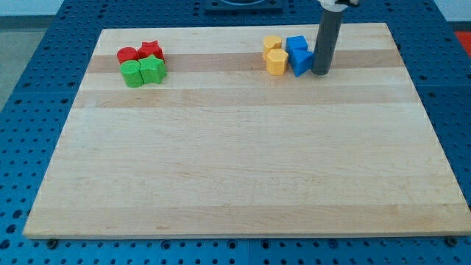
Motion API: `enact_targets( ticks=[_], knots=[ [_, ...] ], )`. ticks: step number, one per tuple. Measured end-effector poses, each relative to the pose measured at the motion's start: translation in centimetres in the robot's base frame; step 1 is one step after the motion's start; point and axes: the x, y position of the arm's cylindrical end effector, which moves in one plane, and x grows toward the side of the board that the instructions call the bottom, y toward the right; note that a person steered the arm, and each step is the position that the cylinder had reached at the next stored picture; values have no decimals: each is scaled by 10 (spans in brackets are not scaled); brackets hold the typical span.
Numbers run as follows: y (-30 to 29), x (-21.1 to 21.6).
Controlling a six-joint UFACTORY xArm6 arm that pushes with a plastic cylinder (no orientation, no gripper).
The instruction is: Push yellow hexagon into yellow heart
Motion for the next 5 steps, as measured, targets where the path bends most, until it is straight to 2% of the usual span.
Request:
enact_targets(
  ticks=[3, 4, 5],
  knots=[
    [-2, 1],
    [15, 7],
    [69, 19]
  ],
)
